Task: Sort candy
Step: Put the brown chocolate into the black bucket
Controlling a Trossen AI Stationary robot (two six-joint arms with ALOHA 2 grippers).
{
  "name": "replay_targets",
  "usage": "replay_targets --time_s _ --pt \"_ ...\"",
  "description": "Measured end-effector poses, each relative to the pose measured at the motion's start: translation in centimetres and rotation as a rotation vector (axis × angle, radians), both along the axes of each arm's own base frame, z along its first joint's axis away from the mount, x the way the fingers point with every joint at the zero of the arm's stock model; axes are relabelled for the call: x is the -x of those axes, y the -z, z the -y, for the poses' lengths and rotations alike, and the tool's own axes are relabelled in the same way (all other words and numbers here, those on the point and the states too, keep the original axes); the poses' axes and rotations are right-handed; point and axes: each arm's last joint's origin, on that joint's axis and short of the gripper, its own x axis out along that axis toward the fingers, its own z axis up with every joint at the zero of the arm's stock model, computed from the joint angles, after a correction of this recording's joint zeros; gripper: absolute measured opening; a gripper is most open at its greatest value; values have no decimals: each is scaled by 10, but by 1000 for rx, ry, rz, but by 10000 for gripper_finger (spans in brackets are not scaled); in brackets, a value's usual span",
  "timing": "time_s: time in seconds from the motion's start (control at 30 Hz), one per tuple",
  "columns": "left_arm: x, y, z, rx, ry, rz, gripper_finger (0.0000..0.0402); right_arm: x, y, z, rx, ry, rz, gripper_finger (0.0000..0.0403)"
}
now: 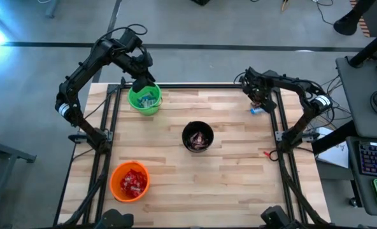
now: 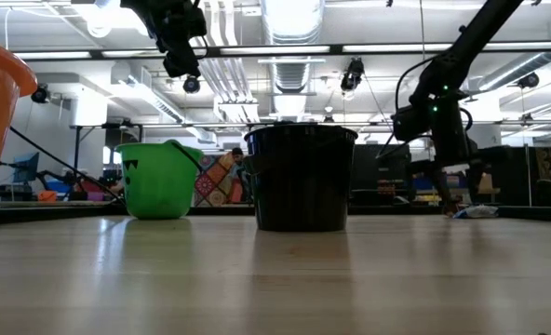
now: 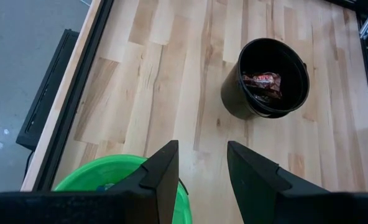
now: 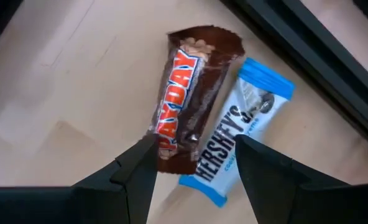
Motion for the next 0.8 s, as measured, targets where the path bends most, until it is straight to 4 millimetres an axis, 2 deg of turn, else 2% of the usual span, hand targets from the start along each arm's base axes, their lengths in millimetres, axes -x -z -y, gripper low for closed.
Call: replay_targets --time_s 0.37,0.67,0.8 --pt "0 0 0 -1 0 1 119 2 20 -3 64 12 35 203" --pt "0 0 0 -1 0 1 119 -5 3 8 115 -32 71 203" --pt "0 0 0 -1 0 1 119 -4 3 10 128 -32 47 202"
